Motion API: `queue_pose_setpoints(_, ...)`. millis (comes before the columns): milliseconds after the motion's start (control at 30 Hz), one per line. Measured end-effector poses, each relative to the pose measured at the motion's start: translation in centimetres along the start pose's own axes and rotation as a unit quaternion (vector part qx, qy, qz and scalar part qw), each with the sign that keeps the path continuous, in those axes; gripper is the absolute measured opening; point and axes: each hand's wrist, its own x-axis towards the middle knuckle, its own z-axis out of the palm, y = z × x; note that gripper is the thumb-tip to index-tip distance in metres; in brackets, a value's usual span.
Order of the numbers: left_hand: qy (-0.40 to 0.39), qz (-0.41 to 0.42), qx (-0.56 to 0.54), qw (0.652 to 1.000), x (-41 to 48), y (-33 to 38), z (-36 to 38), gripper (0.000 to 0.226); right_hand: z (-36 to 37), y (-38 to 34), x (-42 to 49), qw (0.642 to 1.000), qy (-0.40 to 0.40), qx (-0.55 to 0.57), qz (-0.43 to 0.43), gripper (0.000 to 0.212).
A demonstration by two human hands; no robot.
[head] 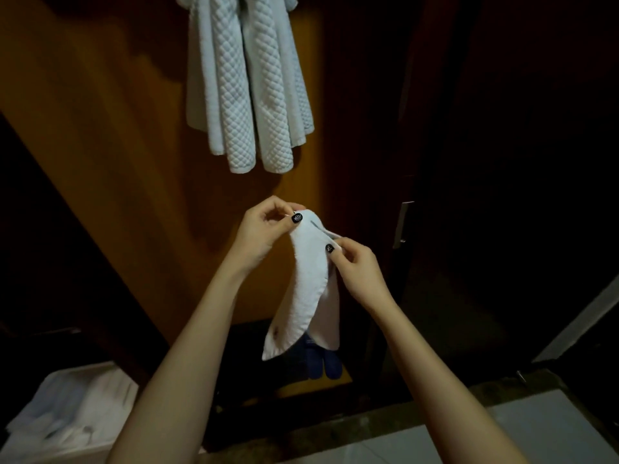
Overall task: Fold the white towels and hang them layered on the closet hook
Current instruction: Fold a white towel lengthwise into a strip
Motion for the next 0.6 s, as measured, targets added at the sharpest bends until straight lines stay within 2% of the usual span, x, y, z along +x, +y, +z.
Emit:
queue_pose_setpoints(67, -0.004, 0.004, -0.012, 1.000, -0.5, 0.4, -0.7, 0.011, 0.5, -0.1, 0.1, 1.000, 0.016, -0.010, -0.024, 0.016)
queue_pose_setpoints(133, -0.019, 0.002, -0.034, 0.999, -1.1, 0.9, -1.3, 0.011, 0.6, -0.3, 0.5, 1.000, -0.005, -0.013, -0.013, 0.015)
queue_pose_setpoints(267, -0.041, -0.006, -0.076, 0.996, -2.1, 2.1, -2.3, 0.014, 0.4, -1.9, 1.6, 0.993, -0.118, -0.013, -0.003, 0.012)
queue_pose_setpoints(367, -0.050, -0.019, -0.083, 0.995, -2.8, 3.2, -3.2, 0.016, 0.4, -3.4, 2.7, 0.977, -0.197, -0.073, -0.021, 0.010)
queue_pose_setpoints(500, -0.033, -0.014, -0.023, 0.999, -3.6, 4.9, -4.8, 0.013, 0.7, -5.1, 3.8, 0.960, -0.269, -0.073, -0.035, 0.013)
queue_pose_setpoints(600, -0.011, -0.008, 0.089, 0.996, -4.1, 5.7, -6.1, 0.017, 0.9, -6.1, 4.2, 0.947, -0.278, -0.156, -0.042, 0.022)
